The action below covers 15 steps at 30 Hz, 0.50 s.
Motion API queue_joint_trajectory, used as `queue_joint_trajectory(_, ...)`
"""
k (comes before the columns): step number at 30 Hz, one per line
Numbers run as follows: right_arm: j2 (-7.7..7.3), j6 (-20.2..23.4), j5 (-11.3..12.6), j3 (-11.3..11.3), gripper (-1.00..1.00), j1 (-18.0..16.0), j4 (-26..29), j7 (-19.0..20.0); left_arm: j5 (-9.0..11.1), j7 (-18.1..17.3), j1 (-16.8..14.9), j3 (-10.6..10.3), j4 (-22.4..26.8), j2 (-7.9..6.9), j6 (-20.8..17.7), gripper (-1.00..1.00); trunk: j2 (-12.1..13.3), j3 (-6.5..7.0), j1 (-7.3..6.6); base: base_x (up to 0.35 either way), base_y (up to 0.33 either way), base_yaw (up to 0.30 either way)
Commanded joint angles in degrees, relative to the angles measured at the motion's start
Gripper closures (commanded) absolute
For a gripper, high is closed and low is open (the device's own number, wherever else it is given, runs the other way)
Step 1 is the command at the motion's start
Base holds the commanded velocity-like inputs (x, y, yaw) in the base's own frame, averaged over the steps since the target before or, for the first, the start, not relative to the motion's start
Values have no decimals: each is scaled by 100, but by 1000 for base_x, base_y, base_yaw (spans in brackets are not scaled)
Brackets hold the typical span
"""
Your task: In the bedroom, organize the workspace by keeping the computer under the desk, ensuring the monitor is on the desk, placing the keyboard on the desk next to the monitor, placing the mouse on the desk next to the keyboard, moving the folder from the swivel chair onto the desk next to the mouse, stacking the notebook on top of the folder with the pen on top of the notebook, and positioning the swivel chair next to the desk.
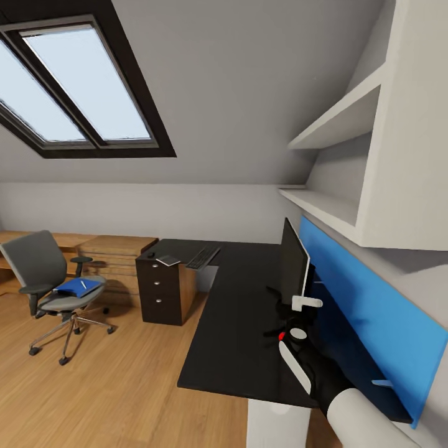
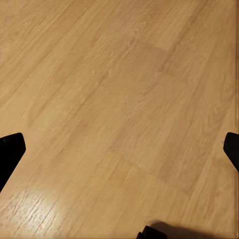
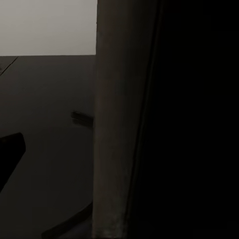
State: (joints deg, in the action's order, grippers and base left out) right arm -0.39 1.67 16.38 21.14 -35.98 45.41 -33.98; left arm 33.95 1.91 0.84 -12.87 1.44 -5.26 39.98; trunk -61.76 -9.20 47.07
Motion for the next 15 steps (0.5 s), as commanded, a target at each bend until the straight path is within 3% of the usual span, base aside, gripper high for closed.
queue_joint_trajectory(1, -5, 16, 41, 23, -100, -5, 3, -39, 37, 20, 6, -49, 15, -2, 9, -100, -4, -7, 1, 0, -244, 0)
queue_joint_trajectory(5, -5, 18, 41, 22, -100, -5, 3, -39, 40, 20, 4, -49, 15, -2, 9, -100, -4, -7, 1, 0, -123, 0)
queue_joint_trajectory(15, -5, 18, 41, 22, -100, -5, 3, -39, 41, 20, 4, -49, 15, -2, 9, -100, -4, -7, 1, 0, -13, 0)
